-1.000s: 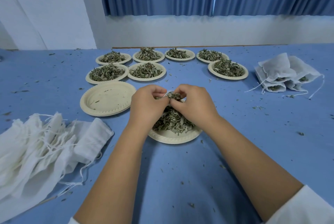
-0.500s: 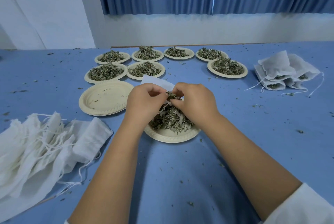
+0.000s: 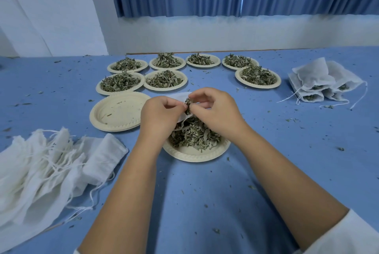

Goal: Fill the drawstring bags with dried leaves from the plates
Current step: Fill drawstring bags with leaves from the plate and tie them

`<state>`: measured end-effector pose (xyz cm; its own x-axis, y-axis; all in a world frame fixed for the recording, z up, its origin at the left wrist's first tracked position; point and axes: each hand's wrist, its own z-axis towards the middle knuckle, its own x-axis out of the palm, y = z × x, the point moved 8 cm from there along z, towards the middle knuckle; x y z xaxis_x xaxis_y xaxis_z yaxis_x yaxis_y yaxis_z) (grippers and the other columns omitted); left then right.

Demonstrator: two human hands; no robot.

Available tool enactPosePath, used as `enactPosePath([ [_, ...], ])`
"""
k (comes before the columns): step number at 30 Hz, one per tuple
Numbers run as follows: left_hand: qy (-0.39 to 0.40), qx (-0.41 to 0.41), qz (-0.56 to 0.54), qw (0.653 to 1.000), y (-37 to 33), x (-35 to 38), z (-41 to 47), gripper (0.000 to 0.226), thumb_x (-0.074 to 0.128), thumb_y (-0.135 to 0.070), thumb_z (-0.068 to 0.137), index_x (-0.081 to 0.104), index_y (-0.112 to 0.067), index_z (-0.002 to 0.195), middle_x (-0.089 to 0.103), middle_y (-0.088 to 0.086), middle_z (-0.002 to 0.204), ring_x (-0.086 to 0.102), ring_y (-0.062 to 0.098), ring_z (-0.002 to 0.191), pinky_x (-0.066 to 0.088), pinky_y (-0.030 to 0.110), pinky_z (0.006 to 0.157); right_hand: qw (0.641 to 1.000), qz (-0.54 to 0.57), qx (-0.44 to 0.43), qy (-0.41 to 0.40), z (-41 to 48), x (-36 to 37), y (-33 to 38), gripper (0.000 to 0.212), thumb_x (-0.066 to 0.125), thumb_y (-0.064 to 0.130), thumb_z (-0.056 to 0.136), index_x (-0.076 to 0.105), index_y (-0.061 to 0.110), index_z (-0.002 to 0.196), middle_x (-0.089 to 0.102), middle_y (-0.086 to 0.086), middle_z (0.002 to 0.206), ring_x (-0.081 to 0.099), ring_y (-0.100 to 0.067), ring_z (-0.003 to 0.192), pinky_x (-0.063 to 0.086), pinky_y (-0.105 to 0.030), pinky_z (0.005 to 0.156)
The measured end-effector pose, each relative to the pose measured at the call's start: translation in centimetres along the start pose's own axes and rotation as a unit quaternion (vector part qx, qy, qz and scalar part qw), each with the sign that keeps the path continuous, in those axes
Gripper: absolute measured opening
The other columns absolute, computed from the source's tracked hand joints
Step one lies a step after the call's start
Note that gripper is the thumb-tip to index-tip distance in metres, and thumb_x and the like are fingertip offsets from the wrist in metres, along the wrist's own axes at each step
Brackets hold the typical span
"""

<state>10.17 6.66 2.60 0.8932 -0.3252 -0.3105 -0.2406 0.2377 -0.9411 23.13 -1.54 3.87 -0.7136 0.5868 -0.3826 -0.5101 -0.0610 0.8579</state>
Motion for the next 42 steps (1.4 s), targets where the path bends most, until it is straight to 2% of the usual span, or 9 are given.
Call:
enactPosePath([
  [7,0.041,-0.014,-0.087,0.995,0.0,0.2,-0.1,0.025,0.074,-0.011,0.083,0.076,-0.024,0.062,0.075,-0.003,0.072,0.074,0.015,0.075,0.06,0.037,0.083,0.991,-0.119,-0.061,-0.012,-0.1,0.2,0.4,0.011,0.07,0.011,0.085,0.078,0.013,0.092,0.071,0.001,0.092,0.062,-0.008,0.078,0.048,-0.018,0.077],
  [11,0.01,0.039,-0.016,0.999,-0.7,-0.2,-0.2,0.022,0.071,-0.018,0.085,0.072,-0.031,0.068,0.07,-0.019,0.068,0.062,-0.006,0.066,0.05,0.022,0.07,0.974,-0.201,-0.097,0.047,-0.2,1.1,0.8,0.018,0.059,0.021,0.092,0.075,0.025,0.095,0.069,0.008,0.097,0.053,-0.014,0.089,0.038,-0.024,0.084],
  [14,-0.018,0.061,0.024,0.998,-1.0,-0.6,-0.2,0.02,0.069,-0.02,0.085,0.07,-0.032,0.069,0.07,-0.018,0.07,0.062,-0.004,0.07,0.045,0.022,0.067,0.969,-0.224,-0.095,0.036,-0.1,0.6,0.8,0.024,0.056,0.022,0.088,0.074,0.031,0.1,0.066,0.013,0.104,0.048,-0.004,0.08,0.044,-0.027,0.075],
  [19,0.02,0.07,0.017,0.997,-1.3,0.3,-0.3,0.012,0.07,-0.018,0.084,0.073,-0.026,0.076,0.072,-0.019,0.078,0.065,-0.006,0.075,0.048,0.016,0.071,0.941,-0.288,-0.117,0.132,-0.9,2.7,0.7,0.023,0.051,0.012,0.085,0.051,0.024,0.065,0.049,0.011,0.077,0.056,-0.021,0.082,0.05,-0.041,0.071],
  [23,-0.034,0.08,0.054,0.995,-1.1,-0.4,-0.1,0.01,0.066,-0.019,0.087,0.072,-0.023,0.08,0.07,-0.014,0.08,0.064,0.003,0.079,0.047,0.022,0.073,0.966,-0.216,-0.119,0.081,-0.5,1.4,1.0,0.024,0.054,0.01,0.086,0.073,0.025,0.089,0.067,0.007,0.1,0.058,0.0,0.08,0.049,-0.029,0.075],
  [26,-0.074,0.066,0.062,0.993,-0.5,-1.3,0.1,0.008,0.064,-0.02,0.088,0.072,-0.02,0.084,0.07,-0.009,0.079,0.064,0.009,0.072,0.05,0.028,0.069,0.974,-0.202,-0.09,0.049,0.2,-0.4,0.8,0.017,0.06,0.02,0.084,0.07,0.034,0.088,0.058,0.018,0.094,0.051,0.004,0.064,0.046,-0.026,0.069],
  [28,-0.086,0.064,0.062,0.992,-0.4,-1.6,0.1,0.007,0.064,-0.019,0.088,0.071,-0.02,0.085,0.068,-0.009,0.077,0.064,0.013,0.068,0.054,0.033,0.07,0.957,-0.261,-0.062,0.111,0.2,-0.3,0.1,0.011,0.069,0.034,0.08,0.067,0.036,0.091,0.057,0.019,0.09,0.051,0.006,0.071,0.047,-0.027,0.073],
  [31,-0.096,0.072,0.071,0.99,-0.5,-1.8,0.0,0.007,0.064,-0.02,0.087,0.069,-0.022,0.084,0.065,-0.012,0.077,0.062,0.009,0.071,0.055,0.036,0.072,0.92,-0.332,-0.026,0.207,-0.6,0.9,-1.1,0.041,0.078,0.048,0.073,0.067,0.033,0.11,0.057,0.016,0.096,0.053,-0.002,0.088,0.047,-0.027,0.081],
  [42,-0.08,0.059,0.082,0.992,0.1,-1.6,0.4,0.006,0.064,-0.021,0.089,0.069,-0.022,0.087,0.063,-0.014,0.077,0.063,0.005,0.075,0.049,0.022,0.064,0.933,-0.301,-0.01,0.199,-0.6,1.8,-1.8,0.027,0.078,0.029,0.078,0.073,0.028,0.105,0.064,0.008,0.079,0.059,-0.004,0.075,0.048,-0.021,0.067],
])
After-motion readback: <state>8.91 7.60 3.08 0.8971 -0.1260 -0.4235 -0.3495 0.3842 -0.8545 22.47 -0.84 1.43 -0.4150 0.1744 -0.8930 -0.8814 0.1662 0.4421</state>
